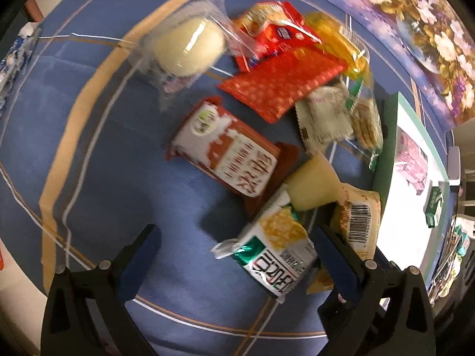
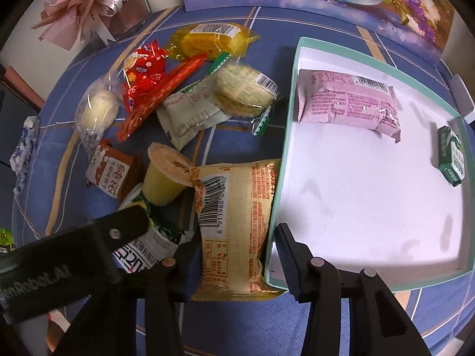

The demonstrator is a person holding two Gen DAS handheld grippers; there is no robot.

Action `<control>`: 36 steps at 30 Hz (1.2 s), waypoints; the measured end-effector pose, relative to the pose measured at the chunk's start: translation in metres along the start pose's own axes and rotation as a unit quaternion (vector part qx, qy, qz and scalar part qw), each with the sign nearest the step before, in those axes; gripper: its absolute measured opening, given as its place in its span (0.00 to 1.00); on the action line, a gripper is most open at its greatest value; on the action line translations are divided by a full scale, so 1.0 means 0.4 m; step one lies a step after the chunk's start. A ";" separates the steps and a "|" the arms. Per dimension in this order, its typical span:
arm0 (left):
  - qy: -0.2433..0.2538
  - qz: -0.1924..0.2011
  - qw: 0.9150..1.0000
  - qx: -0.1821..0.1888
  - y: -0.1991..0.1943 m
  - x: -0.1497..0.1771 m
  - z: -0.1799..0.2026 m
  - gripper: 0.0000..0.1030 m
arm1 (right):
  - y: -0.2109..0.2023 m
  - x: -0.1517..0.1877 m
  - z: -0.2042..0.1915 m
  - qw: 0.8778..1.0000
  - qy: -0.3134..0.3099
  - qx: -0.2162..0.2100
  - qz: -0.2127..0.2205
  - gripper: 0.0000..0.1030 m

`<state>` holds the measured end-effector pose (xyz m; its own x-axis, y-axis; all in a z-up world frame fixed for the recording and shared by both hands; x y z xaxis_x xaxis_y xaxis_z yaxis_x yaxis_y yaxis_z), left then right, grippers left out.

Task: Organize snacks
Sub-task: 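Grasp the green-white corn snack bag with the left tool while the right approaches the bread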

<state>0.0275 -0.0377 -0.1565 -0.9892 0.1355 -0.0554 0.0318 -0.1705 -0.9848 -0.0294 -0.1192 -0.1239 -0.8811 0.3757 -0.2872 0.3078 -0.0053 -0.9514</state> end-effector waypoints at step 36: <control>-0.051 -0.004 0.997 0.053 0.032 0.035 0.019 0.59 | 0.000 -0.003 0.009 1.000 0.000 -0.012 -0.001 0.46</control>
<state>0.0131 -0.0453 -0.1685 -0.9989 0.0390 -0.0246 0.0130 -0.2717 -0.9623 -0.0297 -0.1229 -0.1242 -0.8820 0.3752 -0.2851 0.3141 0.0170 -0.9493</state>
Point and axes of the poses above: each gripper's, at about its wrist camera, not at the fingertips, and y roughly the way its jaws point, z to its right, x to its underside, the point moved 3 cm from there along y, roughly the way its jaws point, and after that the axes turned 4 degrees about -y, right-handed, at the moved point
